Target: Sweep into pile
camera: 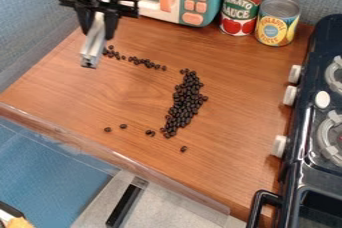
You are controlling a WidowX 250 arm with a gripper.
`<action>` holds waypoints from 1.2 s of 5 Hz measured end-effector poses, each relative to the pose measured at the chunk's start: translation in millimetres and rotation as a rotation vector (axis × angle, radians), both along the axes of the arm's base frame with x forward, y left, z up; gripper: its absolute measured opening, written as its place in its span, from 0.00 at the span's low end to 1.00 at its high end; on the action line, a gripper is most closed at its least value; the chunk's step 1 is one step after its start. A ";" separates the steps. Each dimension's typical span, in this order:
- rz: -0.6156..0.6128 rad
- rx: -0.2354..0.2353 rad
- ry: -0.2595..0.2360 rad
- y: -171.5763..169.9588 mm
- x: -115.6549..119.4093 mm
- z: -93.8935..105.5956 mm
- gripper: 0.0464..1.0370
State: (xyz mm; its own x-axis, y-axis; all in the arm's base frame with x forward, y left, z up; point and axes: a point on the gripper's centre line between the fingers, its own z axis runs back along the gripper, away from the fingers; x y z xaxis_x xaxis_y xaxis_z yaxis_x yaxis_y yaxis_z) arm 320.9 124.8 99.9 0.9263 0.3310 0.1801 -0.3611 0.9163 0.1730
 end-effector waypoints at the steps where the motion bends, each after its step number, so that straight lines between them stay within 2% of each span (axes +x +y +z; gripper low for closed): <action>1: -0.062 0.097 0.049 21.3 10.0 -25.1 0.34; 2: -0.096 0.185 0.047 40.4 23.5 -31.9 0.34; 3: -0.115 0.245 0.081 68.8 37.7 -45.0 0.34; 4: -0.108 0.309 0.094 84.2 48.9 -50.7 0.34; 5: -0.090 0.338 0.132 93.2 51.6 -60.2 0.34; 6: -0.104 0.340 0.146 93.3 50.2 -70.3 0.34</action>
State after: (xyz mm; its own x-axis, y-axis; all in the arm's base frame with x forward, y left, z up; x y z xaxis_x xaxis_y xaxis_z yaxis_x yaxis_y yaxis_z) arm 371.2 218.2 29.6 0.9757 0.1781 0.1275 -0.2186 0.8283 0.5158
